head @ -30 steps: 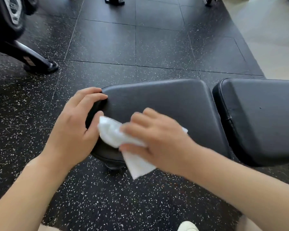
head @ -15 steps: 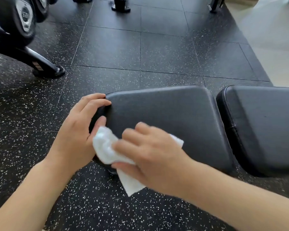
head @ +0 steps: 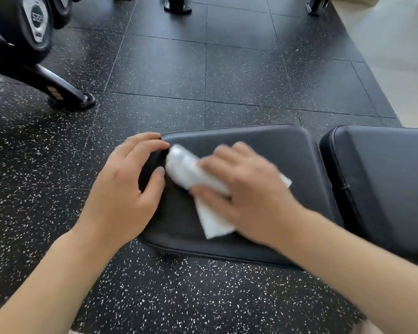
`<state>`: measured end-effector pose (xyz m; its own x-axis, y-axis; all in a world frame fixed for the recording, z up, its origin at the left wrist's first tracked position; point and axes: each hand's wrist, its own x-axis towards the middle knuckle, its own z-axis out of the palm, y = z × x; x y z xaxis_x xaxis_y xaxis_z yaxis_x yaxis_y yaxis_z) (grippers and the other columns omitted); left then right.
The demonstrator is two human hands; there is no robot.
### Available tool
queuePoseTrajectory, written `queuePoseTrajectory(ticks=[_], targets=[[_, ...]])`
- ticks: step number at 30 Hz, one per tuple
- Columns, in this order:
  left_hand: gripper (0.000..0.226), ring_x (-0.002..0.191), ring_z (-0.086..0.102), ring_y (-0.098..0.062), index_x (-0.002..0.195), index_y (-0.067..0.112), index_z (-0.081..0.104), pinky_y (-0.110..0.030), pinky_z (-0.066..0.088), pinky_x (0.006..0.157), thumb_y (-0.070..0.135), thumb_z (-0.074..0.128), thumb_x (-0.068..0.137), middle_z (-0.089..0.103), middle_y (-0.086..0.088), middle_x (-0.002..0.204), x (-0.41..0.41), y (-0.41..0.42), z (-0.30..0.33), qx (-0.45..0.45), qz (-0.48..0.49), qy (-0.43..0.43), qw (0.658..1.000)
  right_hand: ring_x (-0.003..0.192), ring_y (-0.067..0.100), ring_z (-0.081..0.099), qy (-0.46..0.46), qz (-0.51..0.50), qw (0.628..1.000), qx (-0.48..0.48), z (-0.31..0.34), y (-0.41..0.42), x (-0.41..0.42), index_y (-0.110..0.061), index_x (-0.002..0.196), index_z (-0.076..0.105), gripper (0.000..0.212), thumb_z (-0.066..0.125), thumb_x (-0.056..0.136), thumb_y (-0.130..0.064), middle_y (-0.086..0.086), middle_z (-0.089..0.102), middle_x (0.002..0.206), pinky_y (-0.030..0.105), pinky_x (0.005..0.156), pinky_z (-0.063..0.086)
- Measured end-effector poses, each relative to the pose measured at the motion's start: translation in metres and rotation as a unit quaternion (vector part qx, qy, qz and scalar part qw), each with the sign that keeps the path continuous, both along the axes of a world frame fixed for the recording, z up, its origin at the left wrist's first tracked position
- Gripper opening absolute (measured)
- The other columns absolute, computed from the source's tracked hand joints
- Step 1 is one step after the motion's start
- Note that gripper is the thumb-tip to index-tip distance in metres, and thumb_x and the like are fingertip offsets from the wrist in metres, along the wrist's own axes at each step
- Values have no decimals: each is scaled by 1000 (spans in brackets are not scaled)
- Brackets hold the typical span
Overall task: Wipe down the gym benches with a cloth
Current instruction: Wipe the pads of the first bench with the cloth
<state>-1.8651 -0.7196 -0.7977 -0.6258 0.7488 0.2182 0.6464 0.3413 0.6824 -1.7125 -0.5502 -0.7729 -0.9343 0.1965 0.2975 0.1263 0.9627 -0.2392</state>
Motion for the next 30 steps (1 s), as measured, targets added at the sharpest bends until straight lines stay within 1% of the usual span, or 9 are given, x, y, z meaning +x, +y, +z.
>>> queuePoseTrajectory(ticks=[3, 4, 6, 9, 14, 16, 22, 26, 30], targets=[[50, 139, 47, -15, 142, 23, 57, -30, 34, 115, 27, 47, 93, 53, 9, 151, 6, 12, 0, -30, 37, 18, 999, 83, 25, 48, -9, 87, 996, -25, -2, -7, 1, -14, 104, 70, 40, 57, 100, -52, 0, 59, 91, 38, 69, 41], [51, 138, 48, -17, 144, 24, 56, -31, 36, 113, 29, 47, 94, 54, 7, 150, 8, 17, 1, -46, 52, 35, 997, 86, 25, 51, -3, 61, 998, -21, -2, 9, -1, -15, 103, 71, 41, 58, 99, -53, 0, 60, 92, 39, 72, 43], [52, 133, 51, -25, 145, 20, 54, -42, 42, 109, 36, 46, 96, 57, 1, 148, 14, 31, 5, -95, 80, 76, 989, 93, 25, 53, 18, -63, 998, -23, -1, 59, 2, -17, 107, 70, 40, 59, 99, -55, -2, 60, 96, 42, 79, 45], [55, 128, 54, -31, 145, 14, 54, -50, 47, 105, 42, 47, 98, 58, -6, 145, 19, 44, 11, -158, 104, 101, 977, 95, 27, 51, 40, -215, 972, -81, -3, 119, 24, -22, 110, 67, 35, 57, 101, -55, -4, 57, 96, 42, 79, 44], [54, 128, 54, -31, 145, 13, 54, -49, 45, 106, 41, 49, 98, 57, -6, 145, 17, 44, 21, -194, 99, 79, 973, 87, 26, 45, 13, -311, 947, -84, -2, 89, 31, -19, 115, 68, 31, 56, 103, -45, 1, 58, 96, 41, 75, 42], [56, 128, 53, -32, 147, 13, 52, -49, 45, 105, 41, 47, 99, 55, -8, 146, 16, 46, 27, -228, 91, 69, 967, 84, 26, 44, -13, -307, 948, -84, 7, 67, 29, -17, 116, 68, 30, 57, 102, -41, 2, 58, 95, 46, 76, 44], [52, 121, 54, -32, 145, 15, 54, -50, 46, 95, 39, 52, 99, 60, -6, 139, 7, 64, 43, -297, 73, 29, 952, 84, 28, 47, -133, -192, 964, -125, 39, 41, 50, -14, 119, 67, 26, 66, 101, -33, 3, 56, 97, 49, 77, 48], [45, 113, 58, -29, 137, 18, 60, -47, 46, 94, 41, 47, 100, 65, -2, 127, 4, 77, 42, -302, 97, 6, 948, 87, 29, 45, -148, -251, 946, -145, 42, 95, 65, -19, 116, 66, 27, 59, 102, -40, 1, 53, 97, 49, 81, 45], [46, 109, 59, -26, 131, 20, 63, -45, 47, 95, 43, 43, 97, 64, 1, 121, 5, 77, 32, -280, 127, 14, 951, 84, 25, 40, -121, -261, 944, -163, 27, 131, 29, -22, 112, 66, 31, 54, 99, -48, -2, 50, 95, 47, 78, 43]])
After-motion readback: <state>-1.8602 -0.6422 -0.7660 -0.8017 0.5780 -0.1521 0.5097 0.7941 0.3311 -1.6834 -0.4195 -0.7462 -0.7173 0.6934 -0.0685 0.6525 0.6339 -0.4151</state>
